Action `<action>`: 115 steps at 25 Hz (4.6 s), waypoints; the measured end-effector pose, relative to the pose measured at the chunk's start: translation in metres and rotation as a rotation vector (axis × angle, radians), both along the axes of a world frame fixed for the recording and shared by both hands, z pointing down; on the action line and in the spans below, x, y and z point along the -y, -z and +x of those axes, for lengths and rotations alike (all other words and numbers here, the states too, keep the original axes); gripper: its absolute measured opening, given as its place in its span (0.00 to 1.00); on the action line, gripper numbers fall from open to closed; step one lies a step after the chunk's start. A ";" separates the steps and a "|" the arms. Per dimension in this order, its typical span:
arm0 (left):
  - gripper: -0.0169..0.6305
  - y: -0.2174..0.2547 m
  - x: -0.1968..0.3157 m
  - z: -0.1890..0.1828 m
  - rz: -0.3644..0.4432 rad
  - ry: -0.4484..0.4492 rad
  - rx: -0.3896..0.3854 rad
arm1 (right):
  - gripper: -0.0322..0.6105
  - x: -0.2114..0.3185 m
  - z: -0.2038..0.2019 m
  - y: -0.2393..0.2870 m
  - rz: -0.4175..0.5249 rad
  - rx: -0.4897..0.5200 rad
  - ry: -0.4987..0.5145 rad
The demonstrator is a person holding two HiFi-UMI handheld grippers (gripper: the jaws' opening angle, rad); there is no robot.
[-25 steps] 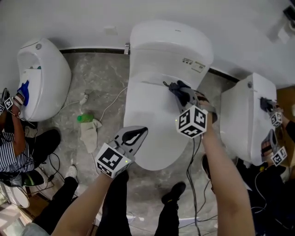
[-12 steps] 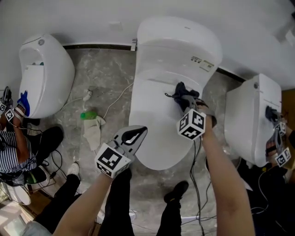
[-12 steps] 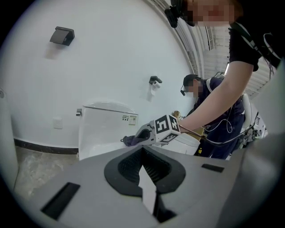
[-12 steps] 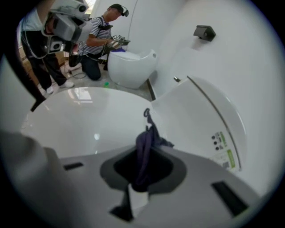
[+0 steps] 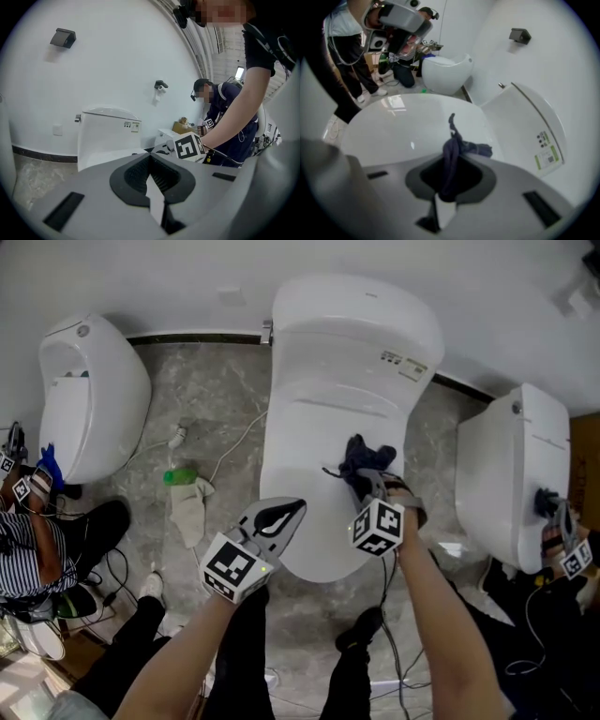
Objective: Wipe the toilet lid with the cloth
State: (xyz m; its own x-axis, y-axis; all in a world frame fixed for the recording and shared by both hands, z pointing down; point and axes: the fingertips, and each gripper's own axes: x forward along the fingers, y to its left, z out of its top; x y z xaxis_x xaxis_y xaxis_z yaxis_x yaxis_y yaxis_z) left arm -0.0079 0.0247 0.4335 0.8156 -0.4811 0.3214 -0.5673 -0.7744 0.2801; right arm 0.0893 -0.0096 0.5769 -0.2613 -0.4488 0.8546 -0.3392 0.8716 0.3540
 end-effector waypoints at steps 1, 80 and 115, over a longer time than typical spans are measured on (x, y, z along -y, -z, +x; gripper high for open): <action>0.05 0.000 -0.001 0.001 -0.002 0.000 -0.002 | 0.15 -0.007 -0.001 -0.001 -0.002 0.001 0.000; 0.05 -0.013 0.016 -0.057 -0.008 0.055 0.024 | 0.15 0.052 -0.062 0.003 0.130 -0.101 0.044; 0.05 -0.014 0.000 -0.036 0.001 0.019 0.028 | 0.15 -0.183 -0.093 -0.017 -0.013 -0.047 0.035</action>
State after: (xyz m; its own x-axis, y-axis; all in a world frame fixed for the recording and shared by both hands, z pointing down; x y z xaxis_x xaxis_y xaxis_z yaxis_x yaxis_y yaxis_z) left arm -0.0442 0.0246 0.4474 0.7967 -0.4971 0.3437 -0.5898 -0.7636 0.2628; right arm -0.0039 0.1738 0.5935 -0.2365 -0.4286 0.8720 -0.2914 0.8874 0.3571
